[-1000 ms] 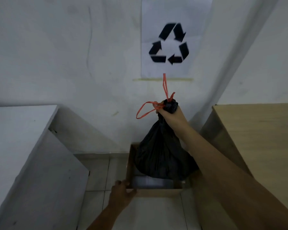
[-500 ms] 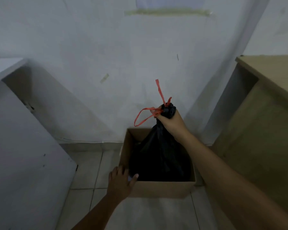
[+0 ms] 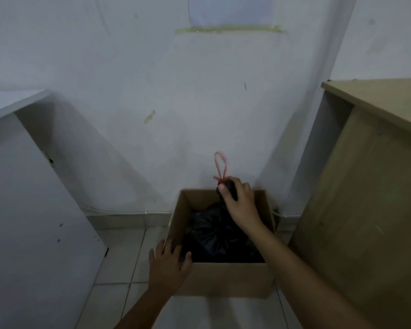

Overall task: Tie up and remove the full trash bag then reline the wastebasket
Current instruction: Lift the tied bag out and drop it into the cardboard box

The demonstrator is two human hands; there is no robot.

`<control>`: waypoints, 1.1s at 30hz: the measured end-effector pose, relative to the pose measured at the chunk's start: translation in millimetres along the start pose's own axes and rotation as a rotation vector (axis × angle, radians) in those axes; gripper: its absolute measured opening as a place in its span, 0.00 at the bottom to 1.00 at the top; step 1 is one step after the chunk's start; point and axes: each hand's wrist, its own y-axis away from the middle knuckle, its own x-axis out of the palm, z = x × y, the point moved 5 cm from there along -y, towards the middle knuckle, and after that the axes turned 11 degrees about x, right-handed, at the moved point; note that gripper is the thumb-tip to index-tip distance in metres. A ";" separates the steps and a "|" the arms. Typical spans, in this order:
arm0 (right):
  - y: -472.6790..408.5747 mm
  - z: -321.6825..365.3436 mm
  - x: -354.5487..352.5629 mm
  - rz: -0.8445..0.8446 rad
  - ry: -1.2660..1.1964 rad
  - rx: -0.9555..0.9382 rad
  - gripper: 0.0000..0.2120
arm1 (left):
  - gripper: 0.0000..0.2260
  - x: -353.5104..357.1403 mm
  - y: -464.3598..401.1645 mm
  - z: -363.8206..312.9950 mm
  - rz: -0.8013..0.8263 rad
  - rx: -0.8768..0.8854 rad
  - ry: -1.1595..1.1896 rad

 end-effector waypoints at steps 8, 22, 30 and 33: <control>20.5 -105.4 57.2 0.278 0.754 0.101 0.35 | 0.25 5.0 -1.6 1.0 -0.099 0.023 0.050; 26.6 -135.2 62.3 0.346 0.725 0.259 0.31 | 0.24 4.7 -0.9 -3.0 -0.103 0.049 0.044; 43.0 -133.7 34.3 0.262 0.739 0.128 0.30 | 0.23 -5.9 4.0 -19.0 -0.135 0.126 -0.044; 47.5 -137.9 26.6 0.242 0.712 0.130 0.29 | 0.29 -8.7 10.9 -29.2 -0.142 0.197 -0.068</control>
